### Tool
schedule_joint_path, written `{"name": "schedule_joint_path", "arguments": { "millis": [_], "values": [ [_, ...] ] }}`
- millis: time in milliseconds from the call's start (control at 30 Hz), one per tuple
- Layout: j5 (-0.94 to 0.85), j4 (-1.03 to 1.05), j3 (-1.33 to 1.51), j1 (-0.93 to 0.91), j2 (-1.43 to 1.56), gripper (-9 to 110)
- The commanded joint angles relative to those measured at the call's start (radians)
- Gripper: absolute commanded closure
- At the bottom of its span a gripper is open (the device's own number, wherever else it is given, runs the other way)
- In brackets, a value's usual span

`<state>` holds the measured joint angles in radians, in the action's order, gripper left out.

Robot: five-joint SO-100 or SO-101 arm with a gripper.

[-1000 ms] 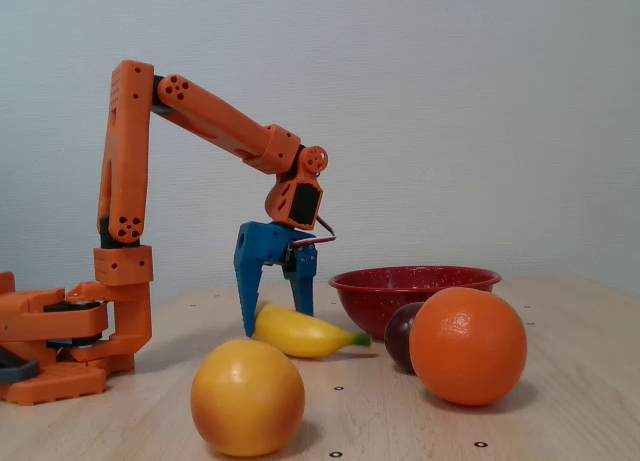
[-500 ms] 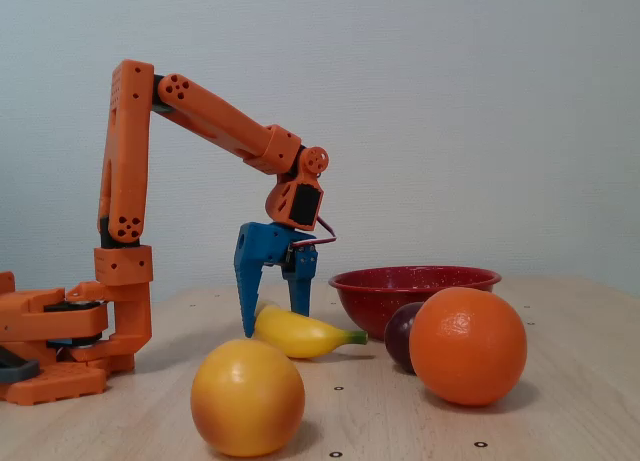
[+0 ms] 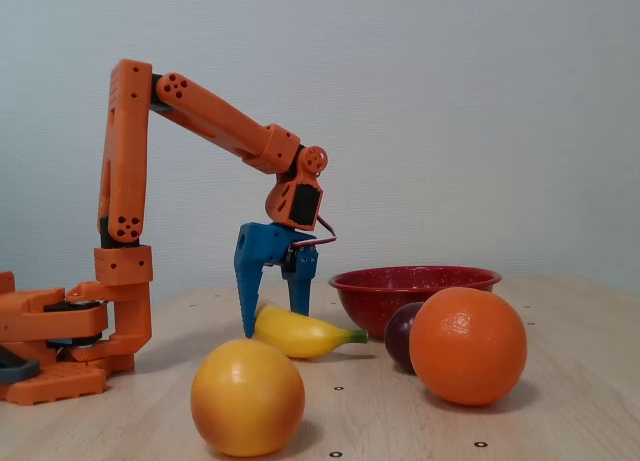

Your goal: Put banana in the red bowl.

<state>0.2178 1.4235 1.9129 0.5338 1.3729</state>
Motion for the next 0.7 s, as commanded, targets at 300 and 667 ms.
{"name": "schedule_joint_path", "arguments": {
  "millis": [300, 667],
  "values": [
    [-0.12, -0.083, 0.072, -0.08, -0.014, 102],
    [-0.109, 0.032, -0.012, -0.083, 0.011, 102]
  ]
}}
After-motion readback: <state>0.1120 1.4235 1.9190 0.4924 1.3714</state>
